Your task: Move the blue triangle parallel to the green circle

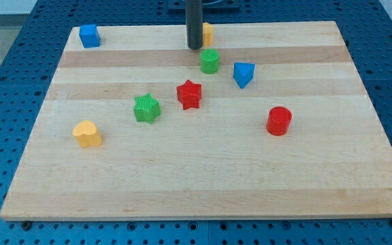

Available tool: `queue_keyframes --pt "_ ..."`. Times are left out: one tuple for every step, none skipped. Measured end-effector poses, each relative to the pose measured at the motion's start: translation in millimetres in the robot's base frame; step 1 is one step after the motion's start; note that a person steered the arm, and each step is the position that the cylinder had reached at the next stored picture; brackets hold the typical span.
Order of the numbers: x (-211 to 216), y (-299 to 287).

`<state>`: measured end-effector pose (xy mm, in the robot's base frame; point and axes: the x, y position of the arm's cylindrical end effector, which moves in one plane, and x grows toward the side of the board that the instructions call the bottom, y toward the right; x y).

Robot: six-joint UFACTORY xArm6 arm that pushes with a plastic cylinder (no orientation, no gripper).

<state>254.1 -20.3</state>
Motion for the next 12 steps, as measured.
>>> queue_keyframes --pt "-3.6 0.1" --pt "1.0 -3.6" --pt "16.3 -12.6" --pt "32.9 -12.6" --pt "56.2 -12.6" --pt "75.2 -12.0" --pt "96.0 7.4" --pt "113.4 33.9" --pt "114.4 76.2" --pt "114.4 106.4" --pt "108.2 121.1" --pt "88.1 121.1"
